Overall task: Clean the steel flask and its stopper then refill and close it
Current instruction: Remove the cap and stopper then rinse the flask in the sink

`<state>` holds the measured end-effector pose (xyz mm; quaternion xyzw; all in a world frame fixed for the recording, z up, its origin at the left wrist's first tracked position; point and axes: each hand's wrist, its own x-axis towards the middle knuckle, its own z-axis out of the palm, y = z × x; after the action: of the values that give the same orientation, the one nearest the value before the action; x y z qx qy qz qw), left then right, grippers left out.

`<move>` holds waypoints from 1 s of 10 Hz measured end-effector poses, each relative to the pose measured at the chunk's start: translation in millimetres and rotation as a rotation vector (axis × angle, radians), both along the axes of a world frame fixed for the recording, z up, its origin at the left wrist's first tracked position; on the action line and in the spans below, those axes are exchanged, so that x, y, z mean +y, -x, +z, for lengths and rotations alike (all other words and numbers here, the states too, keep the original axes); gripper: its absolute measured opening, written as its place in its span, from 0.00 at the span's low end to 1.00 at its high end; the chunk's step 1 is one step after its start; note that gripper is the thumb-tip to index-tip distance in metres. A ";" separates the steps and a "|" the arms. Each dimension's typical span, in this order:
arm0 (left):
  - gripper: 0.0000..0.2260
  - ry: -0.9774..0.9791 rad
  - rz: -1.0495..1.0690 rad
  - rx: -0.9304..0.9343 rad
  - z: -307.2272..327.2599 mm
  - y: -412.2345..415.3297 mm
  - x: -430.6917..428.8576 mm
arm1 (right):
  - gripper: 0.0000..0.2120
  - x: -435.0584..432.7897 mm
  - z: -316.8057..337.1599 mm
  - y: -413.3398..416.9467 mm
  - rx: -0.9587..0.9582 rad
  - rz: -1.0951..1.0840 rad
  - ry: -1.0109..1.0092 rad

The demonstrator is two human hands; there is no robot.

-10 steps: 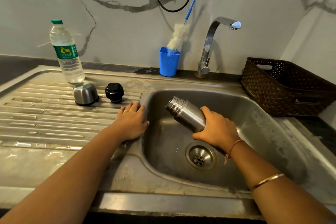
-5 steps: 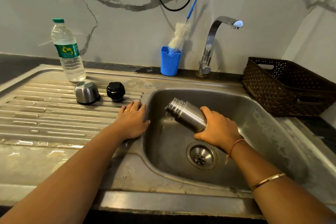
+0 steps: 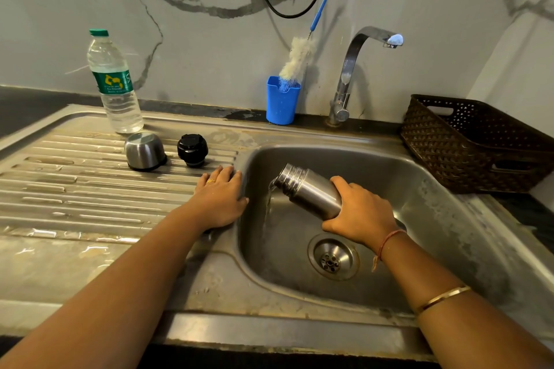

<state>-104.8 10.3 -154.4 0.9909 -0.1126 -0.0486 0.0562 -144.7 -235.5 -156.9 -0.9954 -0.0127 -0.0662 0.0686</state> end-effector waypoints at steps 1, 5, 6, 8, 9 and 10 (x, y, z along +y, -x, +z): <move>0.29 -0.001 0.002 -0.001 -0.8 -0.6 0.3 | 0.33 0.2 -0.7 -0.7 -0.002 0.004 -0.001; 0.29 0.015 -0.002 -0.004 0.1 0.7 0.3 | 0.33 2.2 -3.1 -0.1 -0.007 0.023 0.058; 0.29 0.015 -0.002 -0.005 0.0 0.8 0.5 | 0.33 2.3 -2.5 0.3 -0.003 0.026 0.066; 0.29 0.015 0.001 -0.002 -0.1 0.6 0.5 | 0.35 2.8 -3.3 -0.2 0.000 0.031 0.083; 0.29 0.014 0.001 0.001 0.0 0.7 0.4 | 0.36 2.7 -4.3 -0.8 0.002 0.034 0.082; 0.29 0.012 0.002 0.001 0.4 1.5 0.5 | 0.37 2.2 -5.2 -0.9 0.002 0.033 0.082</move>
<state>-106.3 10.8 -154.0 0.9906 -0.1120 -0.0483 0.0624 -143.8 -233.3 -162.1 -0.9971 -0.0319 -0.0636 0.0286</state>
